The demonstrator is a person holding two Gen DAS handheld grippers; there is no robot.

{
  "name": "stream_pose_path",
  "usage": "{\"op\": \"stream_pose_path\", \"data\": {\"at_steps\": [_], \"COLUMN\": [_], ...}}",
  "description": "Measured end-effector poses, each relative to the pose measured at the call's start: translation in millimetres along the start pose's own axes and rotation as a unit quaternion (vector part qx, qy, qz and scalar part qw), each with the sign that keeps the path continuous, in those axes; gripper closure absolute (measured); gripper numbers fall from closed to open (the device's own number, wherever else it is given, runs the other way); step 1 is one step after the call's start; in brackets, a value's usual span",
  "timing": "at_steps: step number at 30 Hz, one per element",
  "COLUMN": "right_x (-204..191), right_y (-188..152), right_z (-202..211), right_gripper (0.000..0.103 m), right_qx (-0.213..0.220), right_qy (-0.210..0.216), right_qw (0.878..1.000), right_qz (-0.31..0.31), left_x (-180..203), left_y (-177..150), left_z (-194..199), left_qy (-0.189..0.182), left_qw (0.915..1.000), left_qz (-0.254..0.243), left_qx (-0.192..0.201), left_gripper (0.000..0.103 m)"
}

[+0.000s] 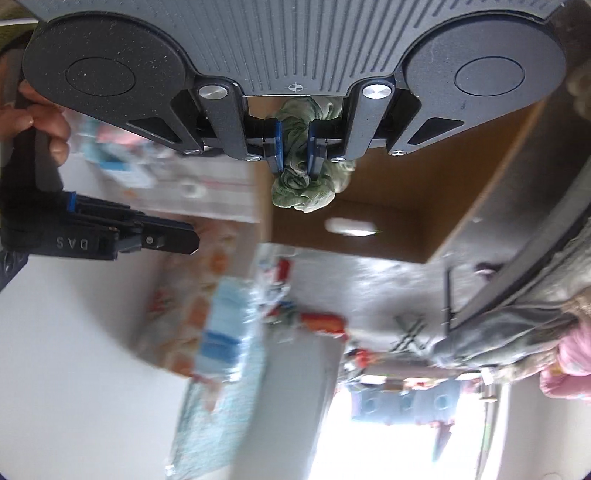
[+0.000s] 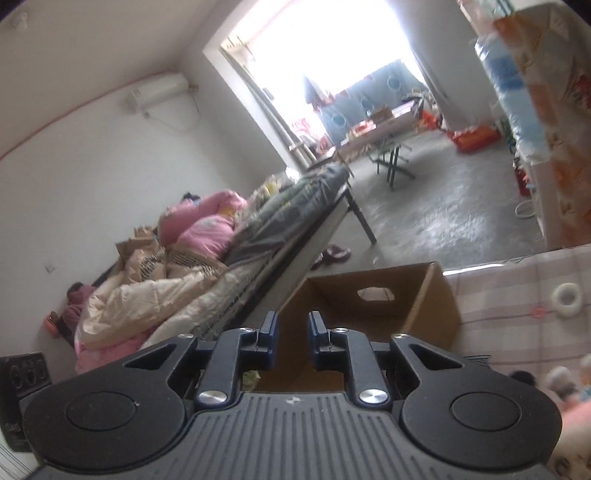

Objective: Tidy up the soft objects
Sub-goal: 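Lift the gold packet with the right tool while the left tool carries the scrunchie over the box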

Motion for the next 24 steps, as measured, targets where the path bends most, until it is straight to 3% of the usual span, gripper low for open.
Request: {"op": "stream_pose_path", "data": {"at_steps": [4,7,8,11,18,20,24], "right_x": [7.7,12.9,16.0,20.0,4.5,-0.7,6.0], "right_y": [-4.2,-26.5,-36.9,-72.3,-159.0,-176.1,-195.9], "right_z": [-12.6,8.8,16.7,33.4,52.7,54.8,65.1], "right_gripper": [0.083,0.08,0.074,0.044,0.036,0.036,0.036], "right_qx": [-0.019,-0.029,-0.041,-0.08,-0.156,-0.172,-0.174], "right_qy": [0.003,-0.02,-0.023,-0.022,-0.029,-0.056,-0.063], "right_qw": [1.0,0.999,0.999,0.997,0.986,0.981,0.983], "right_qz": [-0.011,0.006,0.005,0.001,0.047,0.062,0.019], "left_x": [-29.8,-44.5,-49.4,-58.0,-61.9,-62.7,-61.4], "left_y": [7.6,0.6,-4.5,-15.3,-28.1,-29.8,-32.3], "left_z": [-29.2,-39.6,-38.9,-37.7,-24.7,-22.2,-18.0], "left_qy": [0.045,0.039,0.037,0.024,0.031,0.029,0.035], "left_qw": [0.9984,0.9977,0.9974,0.997,0.9968,0.9968,0.997], "left_qz": [0.024,0.04,0.045,0.059,0.067,0.068,0.065], "left_qx": [-0.024,-0.039,-0.041,-0.044,-0.032,-0.031,-0.024], "left_gripper": [0.092,0.092,0.092,0.092,0.092,0.092,0.092]}}
Point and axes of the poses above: each gripper's, at about its wrist camera, not at the fingertips, and z roughly against the way its jaws point, x to its right, y to its top, the point moved 1 cm from there along -z, roughly the way its jaws point, and after that the axes turned 12 degrees about -x, right-handed, at the moved point
